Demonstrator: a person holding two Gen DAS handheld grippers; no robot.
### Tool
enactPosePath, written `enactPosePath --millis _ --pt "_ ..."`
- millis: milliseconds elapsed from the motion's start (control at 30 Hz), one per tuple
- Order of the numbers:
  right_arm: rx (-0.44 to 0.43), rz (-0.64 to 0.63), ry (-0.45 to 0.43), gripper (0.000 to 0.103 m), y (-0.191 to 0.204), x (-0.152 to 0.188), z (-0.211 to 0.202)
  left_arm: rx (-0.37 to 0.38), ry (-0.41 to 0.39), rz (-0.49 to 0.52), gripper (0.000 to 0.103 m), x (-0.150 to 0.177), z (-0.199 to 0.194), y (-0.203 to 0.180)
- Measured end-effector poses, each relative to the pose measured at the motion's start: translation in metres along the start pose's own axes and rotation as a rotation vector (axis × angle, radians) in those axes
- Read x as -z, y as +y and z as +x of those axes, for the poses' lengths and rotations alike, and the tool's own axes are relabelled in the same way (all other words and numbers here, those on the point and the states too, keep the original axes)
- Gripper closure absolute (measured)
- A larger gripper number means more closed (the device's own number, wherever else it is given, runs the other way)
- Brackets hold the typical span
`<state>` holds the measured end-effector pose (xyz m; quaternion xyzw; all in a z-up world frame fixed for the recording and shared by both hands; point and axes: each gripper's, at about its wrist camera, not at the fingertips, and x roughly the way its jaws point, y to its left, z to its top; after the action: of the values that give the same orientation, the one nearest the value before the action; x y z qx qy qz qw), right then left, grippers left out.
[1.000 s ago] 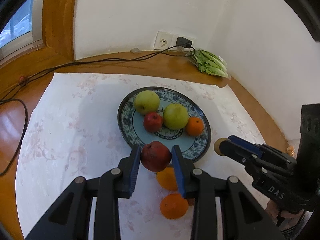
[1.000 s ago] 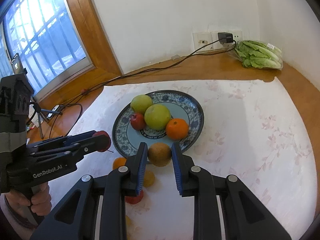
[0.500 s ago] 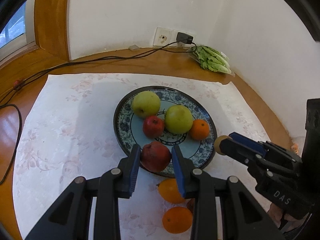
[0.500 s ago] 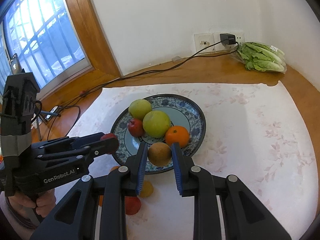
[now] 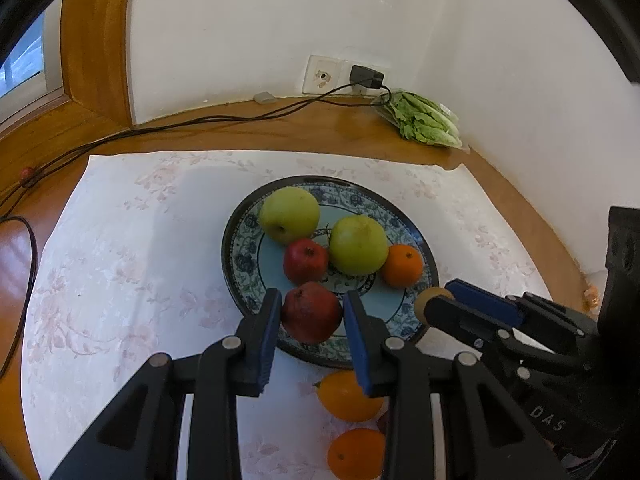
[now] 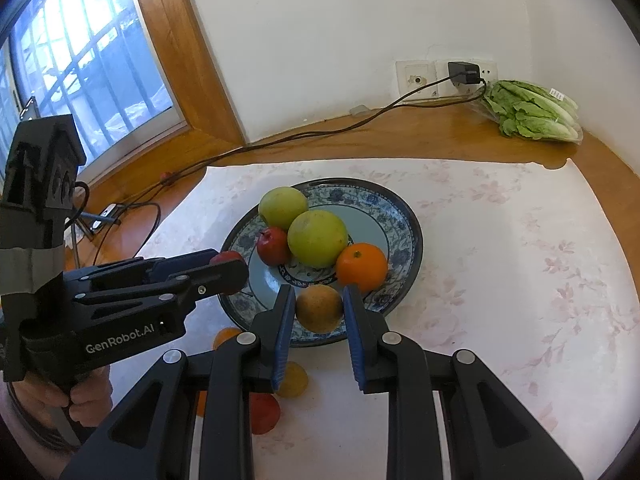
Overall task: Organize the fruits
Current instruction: 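Carry the red apple and brown fruit over the plate with both tools, then lower both fruits onto the plate and open both tools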
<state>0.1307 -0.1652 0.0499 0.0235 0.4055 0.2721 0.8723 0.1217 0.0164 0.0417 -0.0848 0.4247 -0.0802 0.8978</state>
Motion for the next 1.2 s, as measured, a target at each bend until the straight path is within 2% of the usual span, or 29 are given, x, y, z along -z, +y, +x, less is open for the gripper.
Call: enactPosePath --millis 1133,1200 --pt "0.011 0.025 0.012 0.077 -0.01 0.004 0.017 -0.031 0.019 0.001 0.07 -0.005 0.023 0.002" --pt "0.006 0.034 0.016 0.072 -0.011 0.004 0.018 -0.032 0.014 -0.005 0.065 -0.005 0.021 0.003"
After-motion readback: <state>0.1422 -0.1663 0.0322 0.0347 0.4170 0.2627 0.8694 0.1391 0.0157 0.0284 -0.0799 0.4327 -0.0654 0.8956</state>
